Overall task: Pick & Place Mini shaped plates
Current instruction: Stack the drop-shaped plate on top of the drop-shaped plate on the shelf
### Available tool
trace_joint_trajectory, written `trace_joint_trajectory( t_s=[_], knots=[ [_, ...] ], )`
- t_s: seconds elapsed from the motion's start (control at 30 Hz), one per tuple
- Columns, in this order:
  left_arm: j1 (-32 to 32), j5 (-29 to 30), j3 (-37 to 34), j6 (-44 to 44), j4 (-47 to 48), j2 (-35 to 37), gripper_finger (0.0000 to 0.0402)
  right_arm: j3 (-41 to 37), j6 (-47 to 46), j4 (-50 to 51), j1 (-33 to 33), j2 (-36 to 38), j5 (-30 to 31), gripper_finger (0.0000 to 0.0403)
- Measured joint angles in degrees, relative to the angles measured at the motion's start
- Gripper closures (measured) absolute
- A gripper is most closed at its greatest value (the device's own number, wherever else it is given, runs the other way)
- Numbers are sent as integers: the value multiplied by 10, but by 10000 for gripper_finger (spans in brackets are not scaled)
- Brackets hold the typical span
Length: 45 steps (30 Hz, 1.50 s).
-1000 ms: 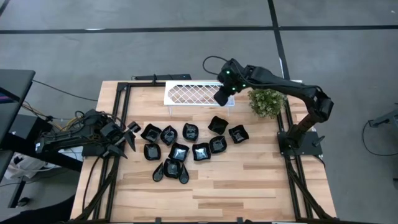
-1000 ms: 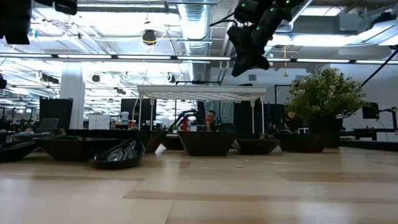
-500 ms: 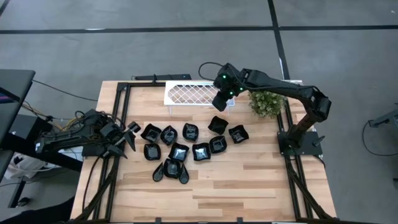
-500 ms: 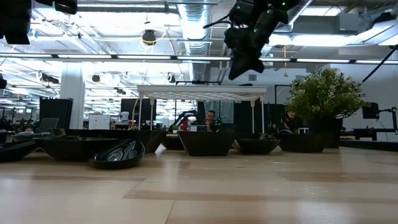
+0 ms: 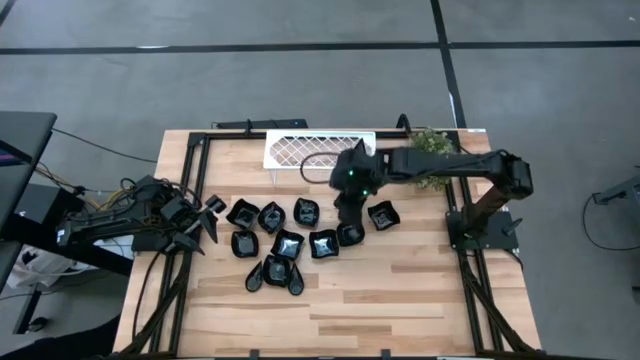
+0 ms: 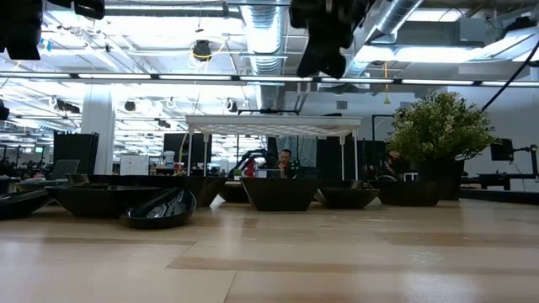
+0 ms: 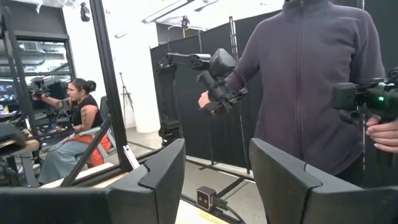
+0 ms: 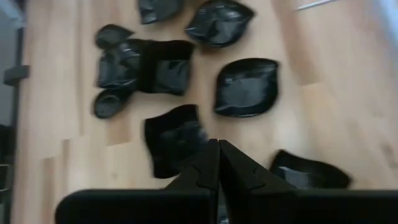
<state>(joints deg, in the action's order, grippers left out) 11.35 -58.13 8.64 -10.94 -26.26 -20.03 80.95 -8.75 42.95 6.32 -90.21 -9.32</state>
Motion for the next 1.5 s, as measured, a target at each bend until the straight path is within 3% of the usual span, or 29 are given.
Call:
trace_joint_trajectory(
  t_s=[0.33,0.87,1.1,1.5],
  knots=[
    [0,0,0,0,-6,0,219,0,-61,-9,-50,0,18,402],
    [0,0,0,0,-13,0,219,0,-68,-72,-86,0,17,403],
    [0,0,0,0,-13,0,219,0,-137,-107,-107,0,17,403],
    [0,0,0,0,-13,0,219,0,-138,-171,-157,0,2,403]
  ],
)
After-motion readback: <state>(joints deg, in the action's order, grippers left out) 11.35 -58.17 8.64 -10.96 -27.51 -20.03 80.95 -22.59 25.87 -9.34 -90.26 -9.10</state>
